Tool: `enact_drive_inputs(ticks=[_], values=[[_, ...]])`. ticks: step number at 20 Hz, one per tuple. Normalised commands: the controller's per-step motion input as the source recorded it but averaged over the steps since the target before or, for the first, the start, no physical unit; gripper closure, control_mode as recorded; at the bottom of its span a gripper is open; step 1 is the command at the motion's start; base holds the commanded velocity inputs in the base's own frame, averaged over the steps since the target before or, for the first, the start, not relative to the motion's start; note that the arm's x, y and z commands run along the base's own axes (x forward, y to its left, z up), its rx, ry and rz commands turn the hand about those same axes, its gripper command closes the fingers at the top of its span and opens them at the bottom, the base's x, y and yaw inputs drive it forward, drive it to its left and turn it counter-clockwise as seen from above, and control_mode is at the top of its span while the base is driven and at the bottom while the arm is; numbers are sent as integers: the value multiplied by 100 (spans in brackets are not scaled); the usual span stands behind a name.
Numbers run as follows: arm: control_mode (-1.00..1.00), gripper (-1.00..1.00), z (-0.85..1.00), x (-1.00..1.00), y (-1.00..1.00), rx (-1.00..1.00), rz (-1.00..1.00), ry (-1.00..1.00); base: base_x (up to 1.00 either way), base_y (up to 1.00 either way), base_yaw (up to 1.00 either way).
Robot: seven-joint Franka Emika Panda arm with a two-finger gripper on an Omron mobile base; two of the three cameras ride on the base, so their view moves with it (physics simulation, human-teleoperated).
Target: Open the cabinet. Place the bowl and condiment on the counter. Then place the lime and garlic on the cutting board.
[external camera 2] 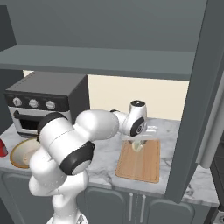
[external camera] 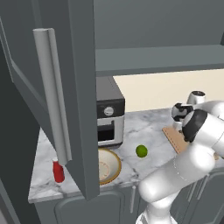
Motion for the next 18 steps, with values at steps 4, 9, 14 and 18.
enact_drive_inputs(ticks=[4,9,14,18], values=[[-100,-100,26,-3,10,-5,1,-3,0,0,0],[-100,-100,48,-37,73,-17,0,-1,0,0,0],[-100,-100,25,-65,100,-27,0,0,0,0,0],[-100,-100,-1,-31,39,-5,4,0,0,0,0]])
